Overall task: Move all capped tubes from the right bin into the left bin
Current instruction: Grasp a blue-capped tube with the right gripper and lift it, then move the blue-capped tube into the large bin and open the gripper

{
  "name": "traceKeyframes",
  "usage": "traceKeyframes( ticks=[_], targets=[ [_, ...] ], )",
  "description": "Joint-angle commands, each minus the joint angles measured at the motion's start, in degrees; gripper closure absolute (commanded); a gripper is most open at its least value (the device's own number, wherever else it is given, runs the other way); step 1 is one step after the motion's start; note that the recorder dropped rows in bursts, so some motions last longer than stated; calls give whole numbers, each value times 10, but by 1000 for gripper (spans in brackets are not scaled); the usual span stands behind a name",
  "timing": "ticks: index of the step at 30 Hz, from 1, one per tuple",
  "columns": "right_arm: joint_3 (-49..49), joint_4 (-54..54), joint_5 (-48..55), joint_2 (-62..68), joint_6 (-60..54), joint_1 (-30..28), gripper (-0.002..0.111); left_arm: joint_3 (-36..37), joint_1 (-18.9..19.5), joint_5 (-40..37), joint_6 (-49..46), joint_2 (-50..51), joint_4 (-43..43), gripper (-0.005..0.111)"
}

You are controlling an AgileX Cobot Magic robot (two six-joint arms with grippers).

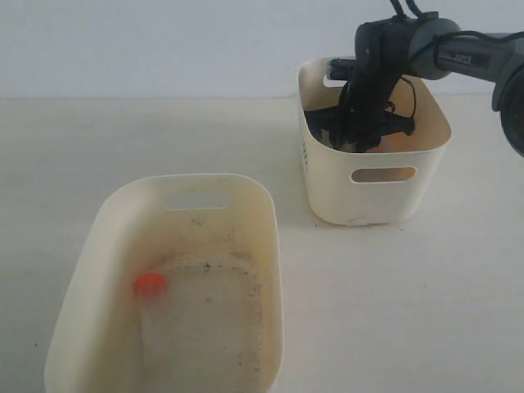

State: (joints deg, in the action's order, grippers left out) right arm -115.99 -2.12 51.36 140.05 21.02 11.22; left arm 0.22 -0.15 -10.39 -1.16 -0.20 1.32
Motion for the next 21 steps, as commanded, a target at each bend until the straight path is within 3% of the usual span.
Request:
traceKeyframes(
  ticks=[1,12,21],
  targets=[
    [-1,-5,7,-26,-6,-2,108,-2,-4,5,2,2,2,103],
    [-1,-79,72,-159,-7,-2,108,-2,-4,5,2,2,2,103],
    [1,-65,171,-256,-51,15,108,-2,-4,5,2,2,2,103]
  ],
)
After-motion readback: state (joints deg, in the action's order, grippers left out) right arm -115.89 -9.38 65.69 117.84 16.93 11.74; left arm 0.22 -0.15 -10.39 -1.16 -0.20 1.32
